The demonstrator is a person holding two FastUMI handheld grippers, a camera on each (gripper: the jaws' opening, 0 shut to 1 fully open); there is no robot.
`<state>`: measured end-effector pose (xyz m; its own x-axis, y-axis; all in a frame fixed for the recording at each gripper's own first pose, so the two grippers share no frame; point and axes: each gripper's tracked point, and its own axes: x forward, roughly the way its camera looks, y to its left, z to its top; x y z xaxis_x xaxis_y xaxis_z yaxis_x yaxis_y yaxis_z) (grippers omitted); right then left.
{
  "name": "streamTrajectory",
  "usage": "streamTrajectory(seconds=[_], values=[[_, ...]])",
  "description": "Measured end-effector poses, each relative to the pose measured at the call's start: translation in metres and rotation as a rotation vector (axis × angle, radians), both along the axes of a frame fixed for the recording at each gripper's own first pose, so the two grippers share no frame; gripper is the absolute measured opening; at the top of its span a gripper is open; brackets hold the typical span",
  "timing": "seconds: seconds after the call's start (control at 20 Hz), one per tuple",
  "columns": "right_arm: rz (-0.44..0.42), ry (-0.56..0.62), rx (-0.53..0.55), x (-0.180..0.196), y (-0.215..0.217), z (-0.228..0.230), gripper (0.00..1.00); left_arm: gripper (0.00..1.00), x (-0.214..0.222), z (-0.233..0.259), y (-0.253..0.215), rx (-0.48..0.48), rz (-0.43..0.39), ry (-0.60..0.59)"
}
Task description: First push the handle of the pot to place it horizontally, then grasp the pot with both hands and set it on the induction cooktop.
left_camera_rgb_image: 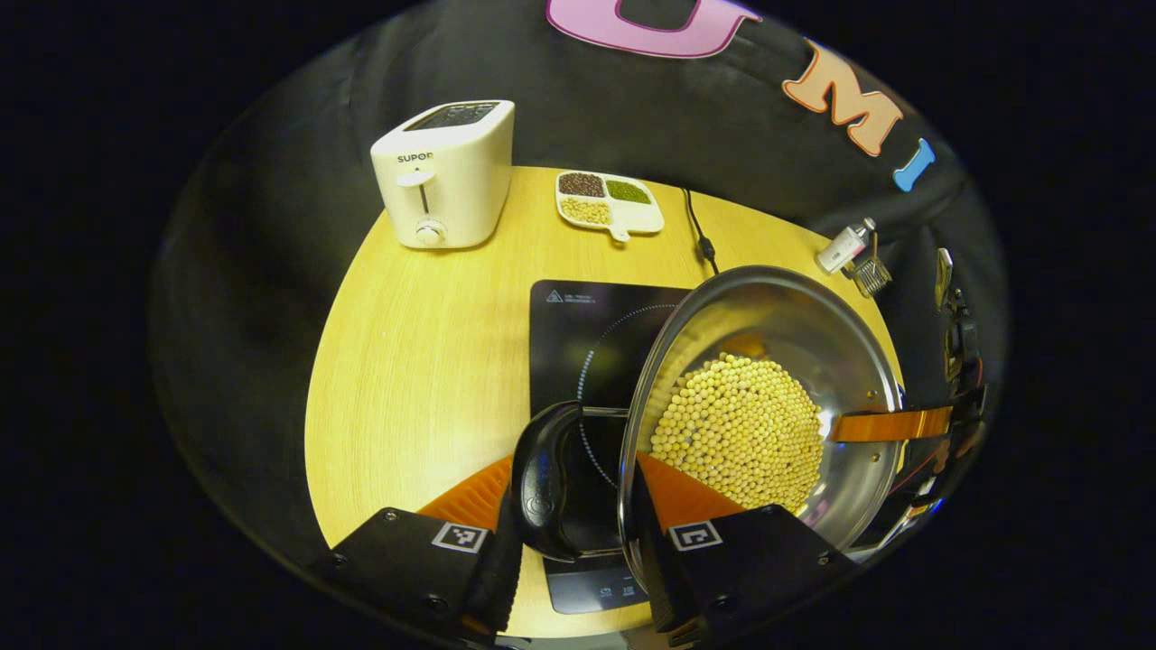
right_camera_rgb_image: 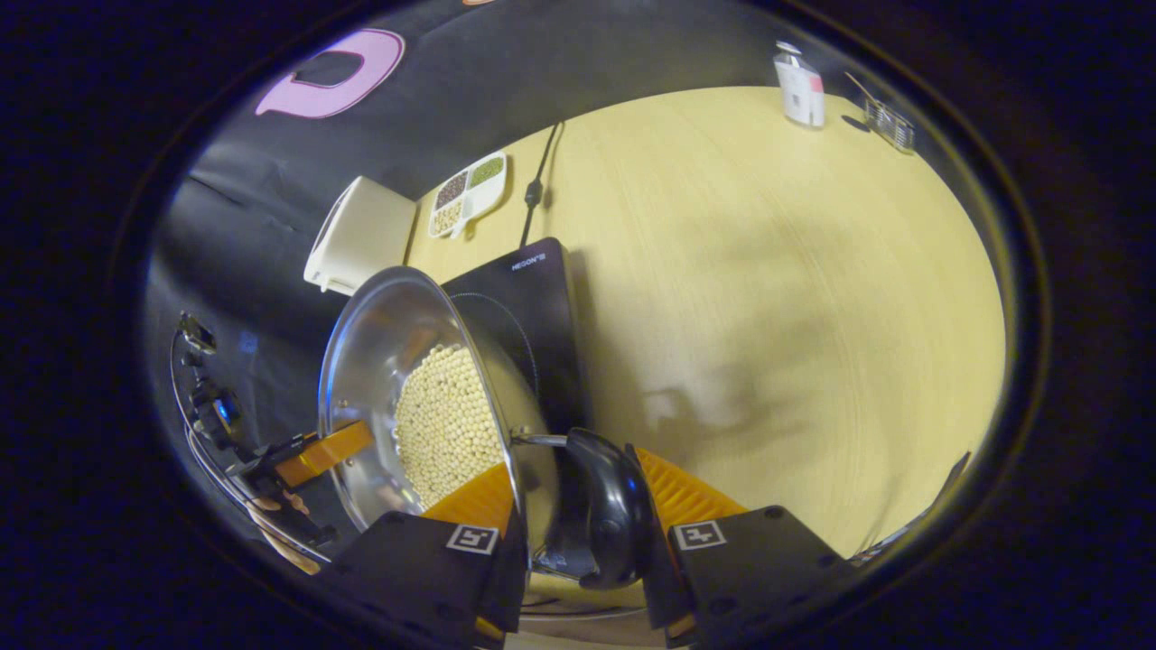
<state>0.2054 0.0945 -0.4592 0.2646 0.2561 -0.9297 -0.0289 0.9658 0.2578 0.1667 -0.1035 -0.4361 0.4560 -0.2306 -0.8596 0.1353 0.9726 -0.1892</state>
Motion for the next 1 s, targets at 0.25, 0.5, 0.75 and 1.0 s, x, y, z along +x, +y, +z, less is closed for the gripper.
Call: streamTrajectory(seconds=[0.25,0.5,0.75,1.0], values=[[0.001,-0.017,-0.002,0.008,0.001,-0.003,0.49,0.58,0.001,0.008,0.005,0.031,0.005,-0.034],[-0.008,-0.009,-0.015,0.006,-0.002,-0.004,0.49,0.58,0.000,0.007,0.002,0.039,0.013,-0.036],[0.000,0.000,-0.017,0.006,-0.001,-0.011,0.50,0.59,0.000,0.006,0.002,0.029,0.027,-0.031],[0.001,0.006,-0.020,0.006,-0.003,-0.012,0.50,0.60,0.000,0.005,0.000,0.019,0.018,-0.035]])
